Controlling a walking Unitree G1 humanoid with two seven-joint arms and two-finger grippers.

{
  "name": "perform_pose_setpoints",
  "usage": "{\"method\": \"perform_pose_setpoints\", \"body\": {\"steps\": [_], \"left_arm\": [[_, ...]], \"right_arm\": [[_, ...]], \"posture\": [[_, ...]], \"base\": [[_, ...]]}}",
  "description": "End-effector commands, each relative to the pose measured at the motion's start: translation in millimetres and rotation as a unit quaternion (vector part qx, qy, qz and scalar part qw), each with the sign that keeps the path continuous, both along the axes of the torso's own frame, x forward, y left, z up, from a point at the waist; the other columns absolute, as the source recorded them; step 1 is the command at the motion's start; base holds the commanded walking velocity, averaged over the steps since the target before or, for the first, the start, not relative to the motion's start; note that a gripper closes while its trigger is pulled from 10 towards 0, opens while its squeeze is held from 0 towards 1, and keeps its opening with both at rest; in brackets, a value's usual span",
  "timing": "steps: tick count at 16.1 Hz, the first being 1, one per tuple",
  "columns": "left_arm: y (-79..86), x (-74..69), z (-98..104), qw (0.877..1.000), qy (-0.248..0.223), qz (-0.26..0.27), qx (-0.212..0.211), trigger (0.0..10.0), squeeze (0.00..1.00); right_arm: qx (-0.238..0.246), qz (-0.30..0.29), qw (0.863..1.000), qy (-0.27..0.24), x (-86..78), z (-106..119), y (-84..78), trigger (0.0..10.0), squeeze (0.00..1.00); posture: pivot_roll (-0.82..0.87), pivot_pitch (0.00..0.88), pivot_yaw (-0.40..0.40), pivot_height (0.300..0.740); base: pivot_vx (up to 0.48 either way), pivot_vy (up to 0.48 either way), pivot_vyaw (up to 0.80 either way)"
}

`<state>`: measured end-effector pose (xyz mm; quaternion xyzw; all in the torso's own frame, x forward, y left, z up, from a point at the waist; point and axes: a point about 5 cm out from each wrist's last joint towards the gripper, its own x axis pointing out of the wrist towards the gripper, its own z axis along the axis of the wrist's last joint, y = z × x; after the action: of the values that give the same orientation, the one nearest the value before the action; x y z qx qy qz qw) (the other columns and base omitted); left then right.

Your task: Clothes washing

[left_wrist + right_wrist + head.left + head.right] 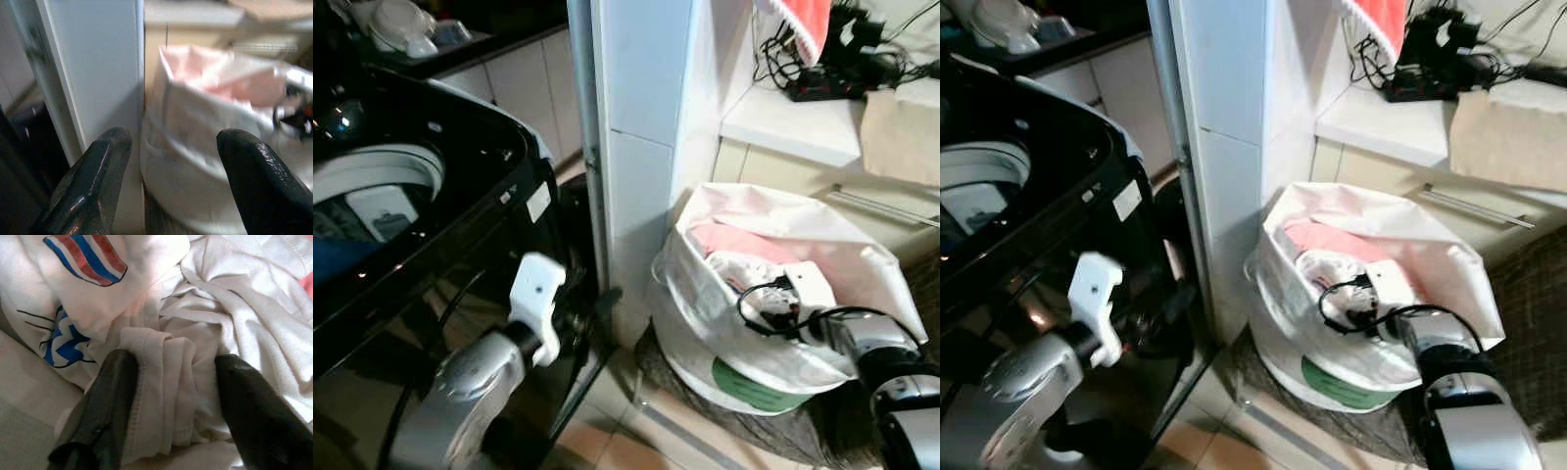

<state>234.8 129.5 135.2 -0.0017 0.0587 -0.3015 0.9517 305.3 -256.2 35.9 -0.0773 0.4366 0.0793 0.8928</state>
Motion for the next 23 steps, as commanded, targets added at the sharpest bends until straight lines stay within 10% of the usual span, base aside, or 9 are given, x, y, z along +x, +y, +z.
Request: {"method": "perform_pose_setpoints", "body": {"steps": [1,4,6,8,18,23], "left_arm": [[-0.5,10.6,7,0.998,-0.042,0.033,-0.018,10.0,0.00],[-8.6,4.9,4,0.999,-0.038,0.005,-0.021,10.0,0.00],[-3.9,-2.4,-3,0.998,-0.028,0.028,0.051,10.0,0.00],[-3.3,-7.1,-2,1.000,-0.012,-0.014,-0.016,10.0,0.00],[-1.0,12.6,3,0.998,-0.040,0.025,0.029,10.0,0.00],[3.5,18.0,10,0.998,-0.046,0.050,0.013,10.0,0.00]], "right_arm": [[-0.006,-0.002,1.000,-0.009,2.1,7,-9.8,0.0,0.00],[-0.007,-0.003,1.000,-0.006,-1.6,10,-19.8,0.0,0.00],[-0.003,-0.006,1.000,-0.005,-3.6,9,-20.9,0.0,0.00],[0.025,-0.014,1.000,-0.012,-1.2,8,-13.6,0.0,0.00],[0.057,-0.019,0.997,-0.038,8.1,14,-6.0,0.0,0.00],[0.160,-0.059,0.980,-0.104,23.5,51,-14.7,0.0,0.00]], "posture": [[-0.05,0.000,0.039,0.740],[-0.05,0.000,0.017,0.740],[-0.04,0.000,-0.001,0.740],[-0.03,0.000,-0.019,0.740],[-0.03,0.000,-0.007,0.740],[-0.02,0.000,-0.020,0.740]], "base": [[0.000,0.000,0.00],[0.000,0.000,0.00],[0.000,0.000,0.00],[0.000,0.000,0.00],[0.000,0.000,0.00],[0.000,0.000,0.00]]}}
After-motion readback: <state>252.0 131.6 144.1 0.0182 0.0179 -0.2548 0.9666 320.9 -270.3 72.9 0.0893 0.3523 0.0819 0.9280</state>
